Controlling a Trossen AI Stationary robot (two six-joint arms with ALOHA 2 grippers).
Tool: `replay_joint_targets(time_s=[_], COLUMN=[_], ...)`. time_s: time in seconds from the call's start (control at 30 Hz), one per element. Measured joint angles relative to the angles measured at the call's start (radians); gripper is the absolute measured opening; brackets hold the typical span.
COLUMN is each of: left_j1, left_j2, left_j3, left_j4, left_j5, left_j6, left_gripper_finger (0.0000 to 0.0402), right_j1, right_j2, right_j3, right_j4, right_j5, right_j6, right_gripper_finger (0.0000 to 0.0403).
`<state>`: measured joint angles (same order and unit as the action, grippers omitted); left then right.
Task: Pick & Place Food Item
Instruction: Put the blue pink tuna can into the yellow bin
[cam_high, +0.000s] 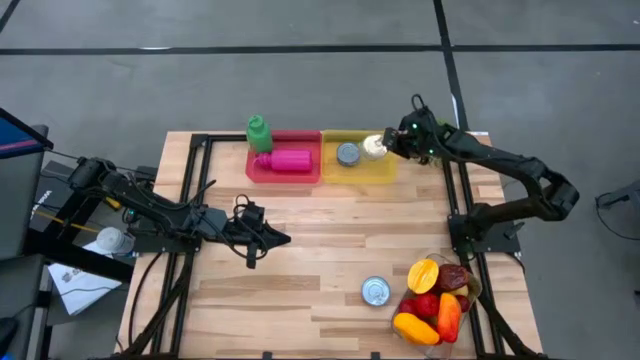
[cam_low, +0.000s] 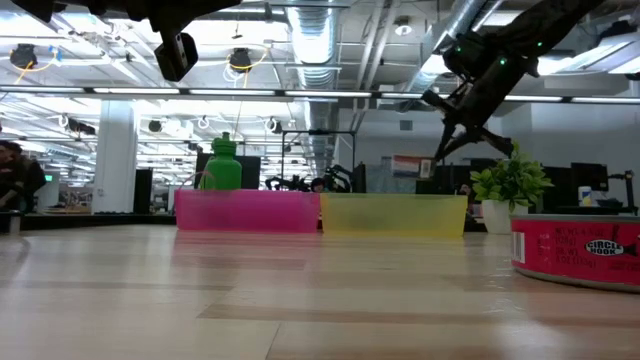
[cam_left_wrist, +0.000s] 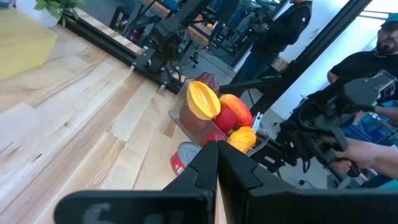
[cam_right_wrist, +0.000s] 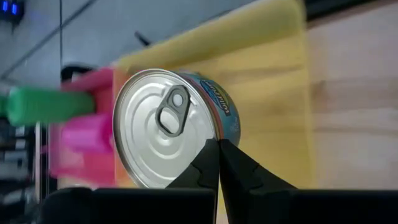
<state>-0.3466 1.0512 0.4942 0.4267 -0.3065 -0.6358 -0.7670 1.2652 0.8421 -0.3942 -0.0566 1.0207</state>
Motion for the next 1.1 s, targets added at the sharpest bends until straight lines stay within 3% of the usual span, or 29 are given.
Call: replay_joint_targets(time_s=[0.23, 0.73, 1.1], left_j1=[0.0, 0.0, 0.0], left_j2=[0.0, 0.0, 0.0], left_j3=[0.0, 0.0, 0.0], left_j4=[0.0, 0.0, 0.0], left_j5=[-0.006, -0.008, -0.001], left_j6=[0.002, 0.008, 0.01], left_gripper_finger=[0.0, 0.0, 0.0], right_j1=[0.019, 0.193, 0.25], right_j2=[0.0, 0.016, 0.172], right_j3=[0.0, 0.0, -0.002], right_j4=[0.006, -0.081, 0.017], right_j5=[0.141, 0.396, 0.415], right_j6=[0.149, 0.551, 0.701], right_gripper_finger=[0.0, 0.0, 0.0])
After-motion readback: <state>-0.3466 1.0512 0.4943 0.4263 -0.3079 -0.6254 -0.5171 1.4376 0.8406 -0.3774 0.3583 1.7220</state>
